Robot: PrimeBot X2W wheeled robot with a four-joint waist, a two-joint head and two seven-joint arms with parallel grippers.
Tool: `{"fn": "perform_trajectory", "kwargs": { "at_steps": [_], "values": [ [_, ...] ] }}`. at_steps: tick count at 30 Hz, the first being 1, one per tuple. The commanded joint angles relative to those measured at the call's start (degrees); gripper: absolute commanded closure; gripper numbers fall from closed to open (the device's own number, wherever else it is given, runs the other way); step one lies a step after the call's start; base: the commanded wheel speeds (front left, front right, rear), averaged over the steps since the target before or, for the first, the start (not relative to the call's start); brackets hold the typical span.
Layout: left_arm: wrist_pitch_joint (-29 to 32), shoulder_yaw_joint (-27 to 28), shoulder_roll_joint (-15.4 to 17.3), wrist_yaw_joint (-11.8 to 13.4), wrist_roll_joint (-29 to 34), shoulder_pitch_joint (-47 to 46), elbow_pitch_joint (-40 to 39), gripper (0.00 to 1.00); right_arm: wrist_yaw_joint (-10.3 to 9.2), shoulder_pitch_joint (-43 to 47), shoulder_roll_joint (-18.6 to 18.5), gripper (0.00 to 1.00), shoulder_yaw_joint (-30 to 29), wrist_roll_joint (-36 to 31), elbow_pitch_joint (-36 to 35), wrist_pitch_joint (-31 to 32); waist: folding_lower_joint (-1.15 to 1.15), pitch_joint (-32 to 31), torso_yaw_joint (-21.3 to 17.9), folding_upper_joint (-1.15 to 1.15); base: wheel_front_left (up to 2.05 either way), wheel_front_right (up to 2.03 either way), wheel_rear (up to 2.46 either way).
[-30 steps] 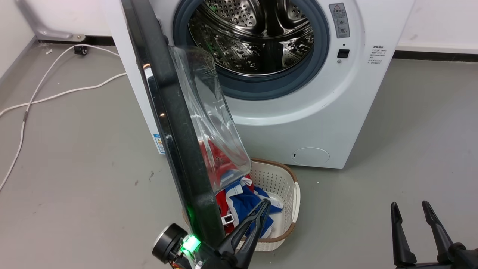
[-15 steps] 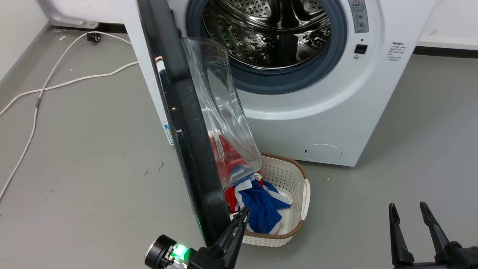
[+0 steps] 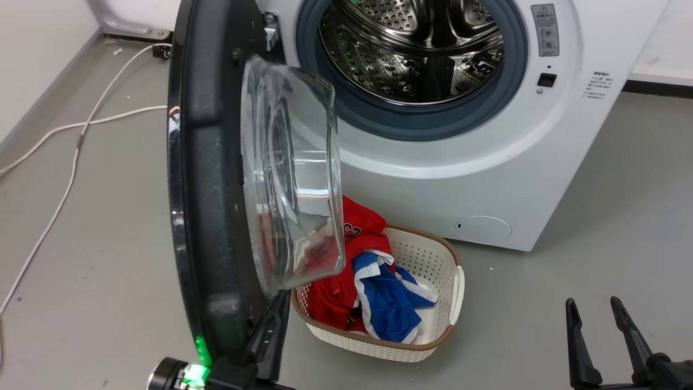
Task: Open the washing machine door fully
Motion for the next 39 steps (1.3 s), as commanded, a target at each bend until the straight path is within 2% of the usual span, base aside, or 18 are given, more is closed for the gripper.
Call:
{"fn": "perform_trajectory", "kwargs": {
  "at_steps": [1, 13, 27, 39],
  "values": [
    [0.1, 1.6, 0.4, 0.9, -0.4, 0.8, -0.4, 1.00, -0.01, 0.4, 0.1, 0.00, -0.1, 0.2, -0.2, -0.1, 0.00, 0.1, 0.4, 0.00, 0.00, 0.00, 0.00],
    [0.1, 11.3, 1.4, 2.8, -1.6, 3.2, -1.2, 1.00, -0.01, 0.0, 0.1, 0.00, 0.0, -0.2, -0.1, -0.1, 0.00, 0.7, 2.0, 0.00, 0.00, 0.00, 0.00],
    [0.1, 25.5, 2.3, 5.1, -2.4, 1.5, -0.4, 1.00, -0.01, -1.6, 0.1, 0.00, -0.1, -1.1, -0.5, -0.1, 0.00, 2.8, 1.2, 0.00, 0.00, 0.00, 0.00],
    [0.1, 36.1, 3.6, 3.3, -3.4, -3.0, 3.0, 1.00, -0.01, -3.1, 0.1, 0.00, -0.8, -2.3, -1.2, -0.1, 0.00, 6.4, 0.9, 0.00, 0.00, 0.00, 0.00]
  ]
}}
